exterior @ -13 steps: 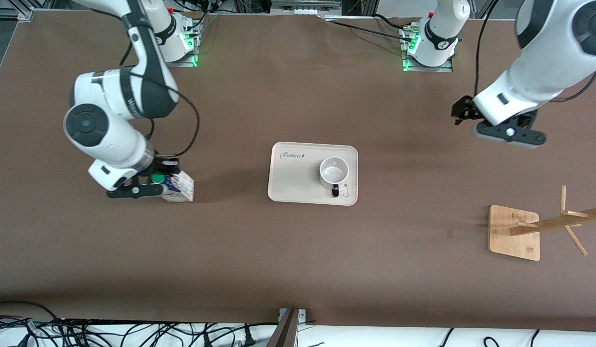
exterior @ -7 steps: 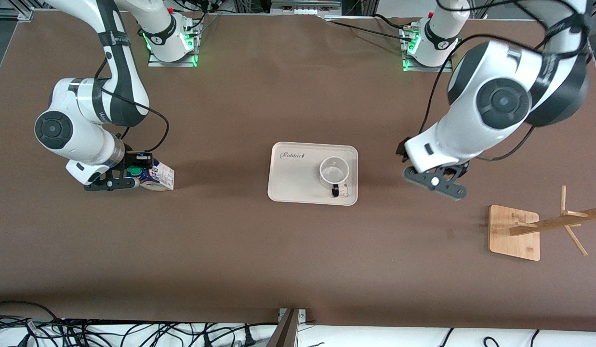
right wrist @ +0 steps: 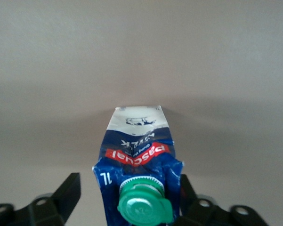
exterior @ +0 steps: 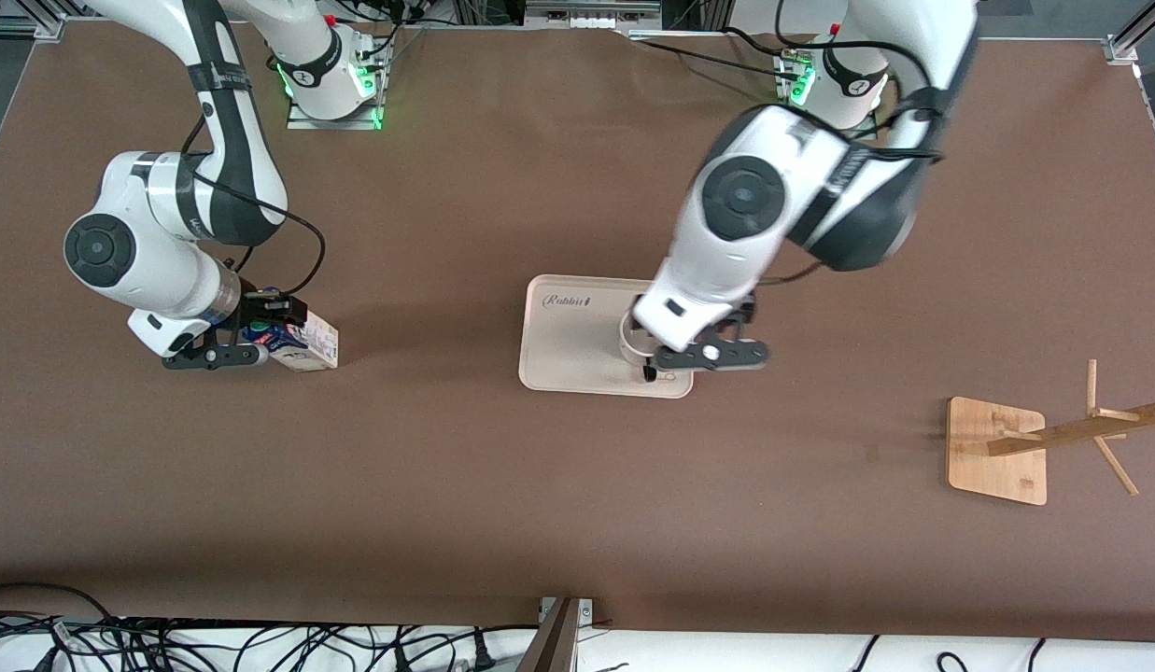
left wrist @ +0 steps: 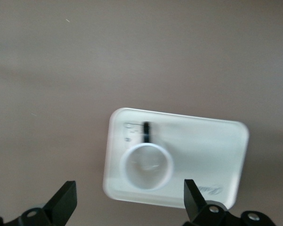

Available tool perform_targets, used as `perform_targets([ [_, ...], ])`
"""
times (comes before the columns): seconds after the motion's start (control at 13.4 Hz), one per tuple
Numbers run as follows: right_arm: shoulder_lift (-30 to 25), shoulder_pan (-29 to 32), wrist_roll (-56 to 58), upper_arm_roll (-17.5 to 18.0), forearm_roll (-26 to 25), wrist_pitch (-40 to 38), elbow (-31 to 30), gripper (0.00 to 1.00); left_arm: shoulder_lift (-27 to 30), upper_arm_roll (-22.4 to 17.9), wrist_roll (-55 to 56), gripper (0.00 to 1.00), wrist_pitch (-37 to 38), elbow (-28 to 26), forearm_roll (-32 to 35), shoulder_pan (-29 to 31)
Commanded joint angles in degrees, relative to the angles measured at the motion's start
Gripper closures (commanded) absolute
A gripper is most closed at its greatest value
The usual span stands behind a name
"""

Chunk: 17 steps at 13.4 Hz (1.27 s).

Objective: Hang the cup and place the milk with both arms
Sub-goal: 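Set down the carton with the right gripper while the left gripper reaches the mug, then grasp the white mug rim with the left gripper while the right gripper withdraws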

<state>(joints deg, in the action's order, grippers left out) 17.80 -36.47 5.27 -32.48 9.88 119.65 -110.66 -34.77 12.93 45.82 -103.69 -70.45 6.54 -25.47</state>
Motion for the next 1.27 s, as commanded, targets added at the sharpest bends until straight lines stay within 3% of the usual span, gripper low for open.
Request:
perform_targets([
  [0.0, -2.2, 0.3, -0.7, 0.4, 1.0, -4.8, 4.5, 0.00, -2.1, -0.7, 5.8, 0.00, -4.3, -4.1, 1.5, -3.4],
  [0.22, -3.1, 0.3, -1.7, 0.2, 0.3, -12.8, 11.8, 0.00, -2.8, -0.7, 7.3, 0.00, -13.2, -12.0, 5.8, -4.0],
  [0.37, -6.2, 0.2, -1.6, 0.0, -1.2, -16.1, 13.5, 0.00, -3.5, -0.5, 8.7, 0.00, -19.6, -15.9, 7.3, -4.0],
  [0.6, -13.5, 0.2, -1.7, 0.5, -4.6, -19.9, 12.9, 0.00, -4.9, -0.4, 10.6, 0.49, -20.3, -17.4, 7.5, -4.5],
  [0.67, -14.2, 0.2, -1.6, 0.5, -4.8, -21.4, 13.3, 0.00, -5.0, -0.4, 10.6, 0.59, -20.3, -17.4, 7.5, -4.6],
  [0.75, -15.4, 1.0, -1.3, 1.1, -5.7, -21.7, 13.3, 0.00, -5.4, -0.4, 10.6, 0.79, -20.3, -17.2, 7.2, -4.5],
  [0.82, -15.9, 4.4, -0.8, 4.4, -6.2, -21.9, 13.4, 0.00, -5.6, -0.3, 10.7, 0.90, -20.3, -17.3, 7.0, -4.5],
  [0.9, -16.4, 10.0, -0.7, 10.1, -6.4, -22.3, 13.4, 0.00, -5.6, -0.3, 10.6, 0.96, -20.3, -17.3, 7.0, -4.5],
  [0.97, -17.4, 15.7, -0.8, 16.1, -7.2, -22.7, 13.2, 0.00, -5.5, -0.3, 10.7, 0.96, -20.3, -16.9, 6.9, -4.4],
  [1.2, -19.5, 27.9, 0.1, 27.5, -8.0, -23.9, 12.6, 0.00, -5.0, -0.2, 10.5, 1.00, -20.3, -16.1, 6.9, -3.8],
])
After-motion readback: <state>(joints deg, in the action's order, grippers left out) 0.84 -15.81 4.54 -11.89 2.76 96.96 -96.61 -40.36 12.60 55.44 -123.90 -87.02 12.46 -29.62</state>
